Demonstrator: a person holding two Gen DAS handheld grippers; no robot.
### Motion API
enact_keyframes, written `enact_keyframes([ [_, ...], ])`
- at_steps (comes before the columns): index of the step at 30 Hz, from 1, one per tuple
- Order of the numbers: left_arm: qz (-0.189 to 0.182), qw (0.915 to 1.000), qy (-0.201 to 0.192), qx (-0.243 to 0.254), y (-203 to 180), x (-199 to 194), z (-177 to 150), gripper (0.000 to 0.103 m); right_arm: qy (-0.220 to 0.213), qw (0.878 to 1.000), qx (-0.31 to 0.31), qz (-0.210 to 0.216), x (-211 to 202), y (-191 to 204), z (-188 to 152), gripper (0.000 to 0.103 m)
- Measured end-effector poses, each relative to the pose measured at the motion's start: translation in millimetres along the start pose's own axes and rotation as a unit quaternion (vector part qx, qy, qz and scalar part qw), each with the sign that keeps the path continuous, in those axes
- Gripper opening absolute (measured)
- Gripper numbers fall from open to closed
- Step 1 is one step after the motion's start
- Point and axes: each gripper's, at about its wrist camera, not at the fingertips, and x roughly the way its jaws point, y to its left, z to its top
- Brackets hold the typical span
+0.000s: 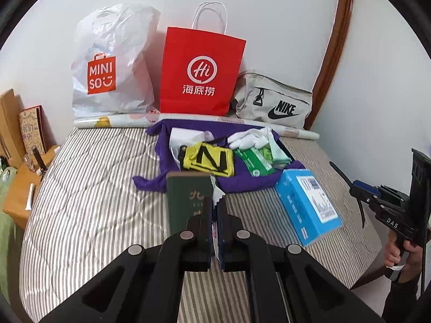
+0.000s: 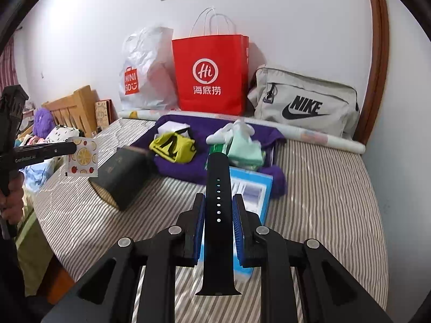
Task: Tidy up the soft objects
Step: 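Carry the packet toward the purple towel with the left gripper while the right carries the strap, then lower the packet onto the yellow pouch and open the left gripper while the right releases the strap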
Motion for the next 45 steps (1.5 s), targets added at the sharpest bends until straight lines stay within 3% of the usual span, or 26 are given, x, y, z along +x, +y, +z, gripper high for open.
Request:
enact_keyframes([
  [20,-0.034,0.9991,0.022,-0.013,11.0,80.1,77.2,0.004,0.011,1.0,-0.001,0.008,94.6,-21.7,90.2,0.02],
  [35,-0.082,0.993,0.067,-0.053,19.2,149.0,99.3,0.004,0.058,0.998,-0.031,0.002,168.4,-13.2,103.5,0.02],
  [45,-0.073,0.989,0.112,-0.063,27.2,191.6,98.6,0.004,0.09,0.995,-0.036,-0.002,198.7,-18.1,101.5,0.02],
])
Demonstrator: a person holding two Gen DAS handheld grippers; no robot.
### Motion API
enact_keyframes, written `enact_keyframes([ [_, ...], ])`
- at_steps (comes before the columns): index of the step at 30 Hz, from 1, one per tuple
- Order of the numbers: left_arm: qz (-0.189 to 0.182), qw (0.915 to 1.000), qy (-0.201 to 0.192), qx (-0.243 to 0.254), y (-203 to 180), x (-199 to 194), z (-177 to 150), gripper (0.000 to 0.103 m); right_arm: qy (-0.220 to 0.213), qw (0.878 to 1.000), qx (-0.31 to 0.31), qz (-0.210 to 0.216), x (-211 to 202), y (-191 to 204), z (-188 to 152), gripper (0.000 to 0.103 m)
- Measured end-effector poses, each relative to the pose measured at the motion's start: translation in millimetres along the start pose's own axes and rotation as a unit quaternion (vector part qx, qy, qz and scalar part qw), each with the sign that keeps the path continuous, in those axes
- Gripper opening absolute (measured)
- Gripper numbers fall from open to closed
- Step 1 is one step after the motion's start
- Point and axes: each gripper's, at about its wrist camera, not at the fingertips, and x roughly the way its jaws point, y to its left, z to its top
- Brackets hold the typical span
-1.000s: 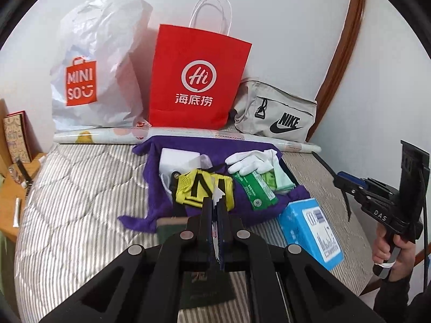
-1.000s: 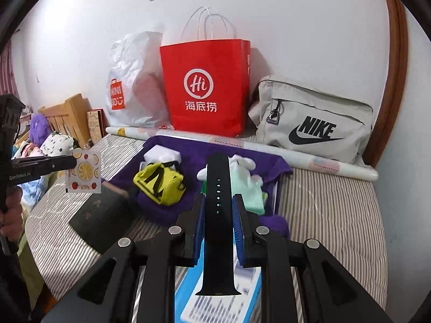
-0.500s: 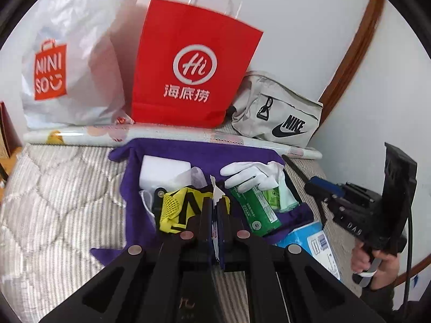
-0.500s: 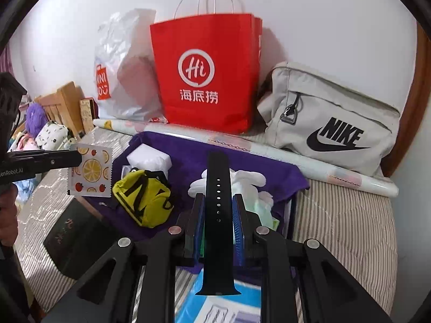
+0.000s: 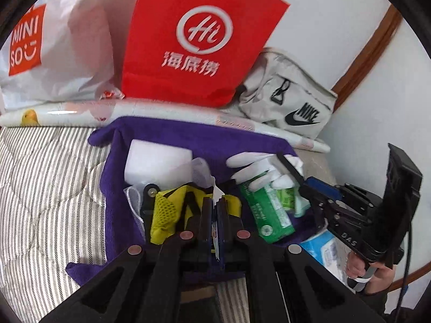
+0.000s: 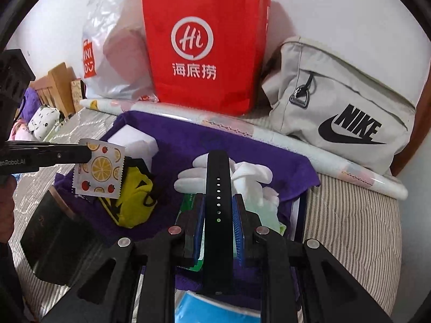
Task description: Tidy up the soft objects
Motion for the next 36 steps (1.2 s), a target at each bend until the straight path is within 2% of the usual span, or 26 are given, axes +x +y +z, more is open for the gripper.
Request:
enact_keyframes([
  [13,0.035,0.9993,0.013,0.009,9.0,20.3,2.8,0.008,0.031,0.999,0.012,0.026,26.6,-6.8,0.5,0.02],
  [15,0.043,0.9989,0.017,0.008,11.1,23.0,3.1,0.01,0.039,0.999,0.016,0.034,30.6,-8.0,0.0,0.02],
  [19,0.052,0.9982,0.026,0.011,13.5,26.5,2.4,0.023,0.045,0.998,0.022,0.041,33.0,-11.1,0.9,0.02],
  [21,0.055,0.9979,0.032,0.013,13.8,27.8,1.6,0.032,0.043,0.998,0.022,0.042,32.5,-12.1,1.5,0.023],
  [22,0.06,0.9975,0.034,0.014,13.2,28.3,1.7,0.04,0.045,0.998,0.023,0.042,32.6,-12.8,1.6,0.029],
  [23,0.066,0.9971,0.034,0.017,12.5,27.6,1.5,0.047,0.046,0.998,0.024,0.046,32.9,-13.6,1.3,0.039],
  [25,0.063,0.9974,0.025,0.025,10.3,23.3,0.8,0.055,0.048,0.997,0.023,0.05,32.3,-13.7,0.1,0.054],
  [26,0.064,0.9974,0.021,0.028,9.1,19.8,0.2,0.059,0.047,0.998,0.02,0.045,31.0,-12.7,-0.6,0.054],
  [29,0.083,0.9959,0.013,0.033,7.2,11.7,-1.3,0.061,0.037,0.999,0.017,0.033,24.8,-10.1,-1.8,0.06],
  [36,0.114,0.9929,0.012,0.035,6.3,-6.4,-9.6,0.064,0.022,0.999,0.034,0.034,3.7,-6.4,0.4,0.064],
])
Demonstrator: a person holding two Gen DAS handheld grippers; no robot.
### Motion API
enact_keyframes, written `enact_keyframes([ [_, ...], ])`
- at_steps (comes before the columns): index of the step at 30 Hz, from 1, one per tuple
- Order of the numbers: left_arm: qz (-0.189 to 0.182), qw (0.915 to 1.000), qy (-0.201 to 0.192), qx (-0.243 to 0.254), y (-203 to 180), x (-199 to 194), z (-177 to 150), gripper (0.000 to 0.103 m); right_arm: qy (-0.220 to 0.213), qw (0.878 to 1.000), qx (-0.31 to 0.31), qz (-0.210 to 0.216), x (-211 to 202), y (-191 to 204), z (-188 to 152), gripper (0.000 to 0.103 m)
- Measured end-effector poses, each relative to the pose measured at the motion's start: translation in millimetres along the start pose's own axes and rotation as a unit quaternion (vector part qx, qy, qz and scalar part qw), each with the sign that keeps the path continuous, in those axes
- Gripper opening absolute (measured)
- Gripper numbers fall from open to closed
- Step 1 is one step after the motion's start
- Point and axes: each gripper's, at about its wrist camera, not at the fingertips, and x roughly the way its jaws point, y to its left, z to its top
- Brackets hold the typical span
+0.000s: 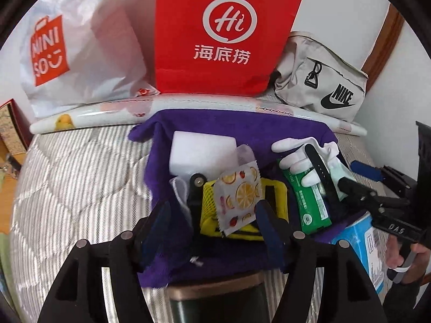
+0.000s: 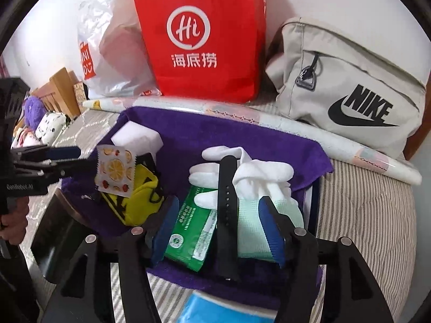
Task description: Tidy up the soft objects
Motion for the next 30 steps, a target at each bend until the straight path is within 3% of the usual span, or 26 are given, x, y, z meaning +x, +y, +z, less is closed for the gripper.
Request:
enact_keyframes([
  [6,0.014,0.9998,-0.011,-0.01,-1.2,-29.2,-12.1,0.067,-0.018,1.0,0.014,-0.01,-31.6,7.6,-1.3,0.071],
  [8,0.016,0.9997,-0.017,-0.013,-4.6,-42.0,-19.5,0.068,-0.022,0.999,0.019,-0.017,-45.1,11.3,-4.7,0.078],
  [16,0.039,0.9984,-0.04,0.01,-32.0,-90.8,-53.7,0.075,-0.037,0.998,0.044,-0.031,-92.0,25.4,-32.9,0.091],
  [20,0.043,0.9974,-0.056,0.014,-43.3,-119.8,-73.4,0.082,-0.044,0.996,0.063,-0.045,-116.7,29.7,-53.1,0.093],
  [30,0.057,0.994,-0.093,0.01,-62.2,-174.6,-121.6,0.083,-0.059,0.991,0.098,-0.072,-174.9,44.0,-101.8,0.093],
])
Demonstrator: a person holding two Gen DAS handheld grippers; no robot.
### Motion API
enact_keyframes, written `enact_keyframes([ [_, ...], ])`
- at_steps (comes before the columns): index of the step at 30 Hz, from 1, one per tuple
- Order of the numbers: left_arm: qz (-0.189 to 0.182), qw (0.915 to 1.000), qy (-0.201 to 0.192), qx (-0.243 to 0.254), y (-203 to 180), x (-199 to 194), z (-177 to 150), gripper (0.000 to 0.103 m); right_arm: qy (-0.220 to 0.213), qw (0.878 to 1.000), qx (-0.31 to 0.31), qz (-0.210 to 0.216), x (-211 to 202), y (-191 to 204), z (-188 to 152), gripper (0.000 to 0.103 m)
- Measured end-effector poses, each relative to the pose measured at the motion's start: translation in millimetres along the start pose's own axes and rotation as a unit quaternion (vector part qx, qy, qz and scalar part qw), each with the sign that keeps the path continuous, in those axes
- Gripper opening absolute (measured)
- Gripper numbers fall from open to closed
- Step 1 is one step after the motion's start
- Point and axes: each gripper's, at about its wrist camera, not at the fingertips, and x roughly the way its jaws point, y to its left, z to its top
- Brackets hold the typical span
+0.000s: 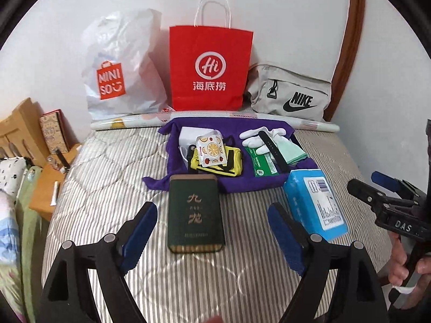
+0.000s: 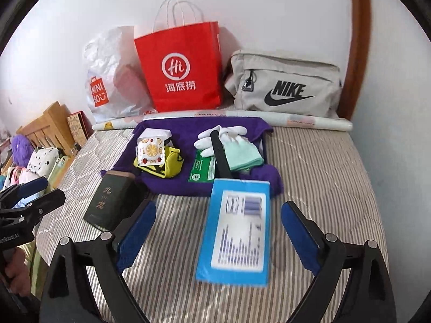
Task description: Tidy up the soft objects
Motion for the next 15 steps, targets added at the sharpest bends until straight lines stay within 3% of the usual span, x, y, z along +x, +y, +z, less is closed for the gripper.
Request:
enact_keyframes([
  [6,-0.014,0.9998,-0.013,-0.003,-11.3,-33.9,-28.3,0.083,-0.005,1.0,-0.006,-0.019,-32.8,4.3,-34.1,0.093],
  [15,0.009,0.9997,-0.023,0.003,-30.6,-62.1,-67.9,0.083,-0.022,0.999,-0.006,-0.029,-73.5,5.5,-77.7,0.093],
])
